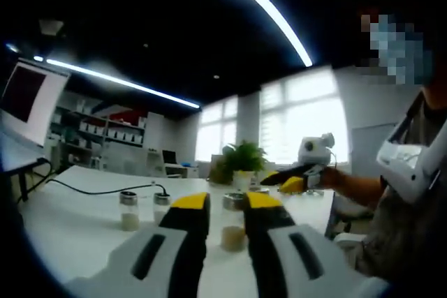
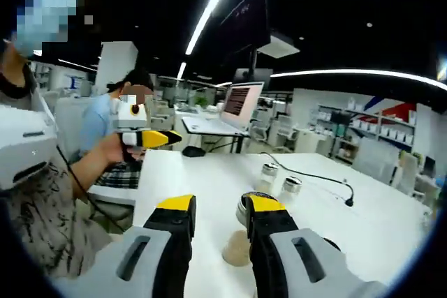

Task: Rotate the seasoning bottle until the label or dispensing opening points toward the visible target arrow and the bottle remains upright within the marked orientation range

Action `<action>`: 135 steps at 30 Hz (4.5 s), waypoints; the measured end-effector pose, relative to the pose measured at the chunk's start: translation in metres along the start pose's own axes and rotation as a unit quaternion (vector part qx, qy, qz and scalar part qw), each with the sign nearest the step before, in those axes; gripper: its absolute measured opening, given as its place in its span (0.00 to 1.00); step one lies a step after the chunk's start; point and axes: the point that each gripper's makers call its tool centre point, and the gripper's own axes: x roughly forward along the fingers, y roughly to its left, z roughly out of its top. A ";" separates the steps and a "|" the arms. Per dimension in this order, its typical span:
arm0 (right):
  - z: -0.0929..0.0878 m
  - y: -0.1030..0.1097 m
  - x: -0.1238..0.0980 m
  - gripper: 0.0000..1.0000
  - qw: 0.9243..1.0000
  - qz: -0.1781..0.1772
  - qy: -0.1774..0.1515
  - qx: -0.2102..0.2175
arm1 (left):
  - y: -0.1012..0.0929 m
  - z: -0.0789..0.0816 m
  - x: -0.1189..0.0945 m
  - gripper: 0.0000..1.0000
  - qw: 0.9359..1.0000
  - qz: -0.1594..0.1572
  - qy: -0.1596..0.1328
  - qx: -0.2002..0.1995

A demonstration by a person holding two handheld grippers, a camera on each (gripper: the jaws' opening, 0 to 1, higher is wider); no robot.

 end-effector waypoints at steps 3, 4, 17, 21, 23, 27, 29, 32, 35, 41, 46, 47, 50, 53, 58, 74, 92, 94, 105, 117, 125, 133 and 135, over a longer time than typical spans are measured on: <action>0.000 -0.008 -0.003 0.29 0.996 0.060 0.037 -0.047 | 0.001 0.000 0.001 0.20 1.000 0.001 0.001 0.000; -0.003 -0.011 -0.003 0.29 0.994 0.076 0.056 -0.053 | 0.001 0.000 0.001 0.20 1.000 0.002 0.002 0.000; -0.034 -0.054 0.027 0.44 0.960 0.130 0.226 -0.101 | 0.012 -0.001 0.000 0.20 1.000 0.012 0.004 -0.002; -0.037 -0.056 0.041 0.50 0.944 0.144 0.276 -0.111 | 0.014 -0.003 0.001 0.20 1.000 0.013 0.005 -0.003; -0.041 -0.057 0.044 0.50 0.928 0.160 0.305 -0.138 | 0.014 -0.003 0.001 0.20 1.000 0.012 0.006 -0.003; -0.044 -0.053 0.045 0.44 0.908 0.195 0.343 -0.141 | 0.015 -0.003 0.000 0.20 1.000 0.014 0.007 -0.004; -0.047 -0.053 0.041 0.41 0.890 0.219 0.367 -0.161 | 0.016 0.001 -0.002 0.20 1.000 0.015 0.002 -0.003; -0.048 -0.050 0.043 0.42 0.875 0.233 0.390 -0.171 | 0.018 0.005 -0.005 0.20 1.000 0.018 -0.004 -0.002; -0.042 -0.051 0.053 0.42 0.875 0.231 0.385 -0.179 | 0.021 0.006 -0.007 0.20 1.000 0.021 -0.008 -0.004; -0.046 -0.047 0.052 0.41 0.853 0.251 0.413 -0.194 | 0.021 0.010 -0.011 0.20 1.000 0.020 -0.011 -0.001; -0.049 -0.046 0.053 0.39 0.839 0.258 0.432 -0.208 | 0.024 0.017 -0.017 0.20 0.999 0.026 -0.023 -0.001; -0.049 -0.046 0.053 0.38 0.839 0.260 0.432 -0.205 | 0.024 0.017 -0.017 0.20 0.999 0.027 -0.023 0.000; -0.049 -0.044 0.052 0.37 0.839 0.261 0.433 -0.199 | 0.026 0.018 -0.019 0.20 0.999 0.029 -0.025 0.001; -0.050 -0.045 0.052 0.37 0.840 0.259 0.437 -0.191 | 0.027 0.019 -0.020 0.20 0.999 0.031 -0.026 0.000; -0.050 -0.045 0.053 0.37 0.839 0.255 0.444 -0.183 | 0.028 0.020 -0.020 0.20 0.999 0.032 -0.028 0.001; -0.050 -0.053 0.057 0.36 0.851 0.178 0.484 -0.099 | 0.026 0.023 -0.021 0.20 0.999 0.033 -0.030 0.003; -0.054 -0.056 0.057 0.36 0.836 0.066 0.545 0.020 | 0.026 0.026 -0.024 0.20 0.999 0.034 -0.036 0.001; -0.054 -0.054 0.055 0.36 0.836 0.067 0.544 0.017 | 0.026 0.026 -0.024 0.20 0.999 0.034 -0.037 0.001; -0.043 -0.051 0.059 0.38 0.853 0.132 0.501 -0.071 | 0.029 0.027 -0.027 0.20 0.999 0.031 -0.041 0.001; -0.047 -0.047 0.052 0.49 0.831 0.203 0.495 -0.152 | 0.031 0.028 -0.026 0.20 0.999 0.027 -0.041 0.002; -0.051 -0.049 0.053 0.50 0.812 0.279 0.471 -0.201 | 0.035 0.033 -0.028 0.20 0.998 0.031 -0.047 0.003; -0.056 -0.058 0.049 0.46 0.791 0.304 0.472 -0.243 | 0.038 0.032 -0.032 0.20 0.998 0.043 -0.045 0.006; -0.057 -0.060 0.049 0.44 0.781 0.312 0.473 -0.264 | 0.039 0.032 -0.035 0.20 0.998 0.049 -0.043 0.007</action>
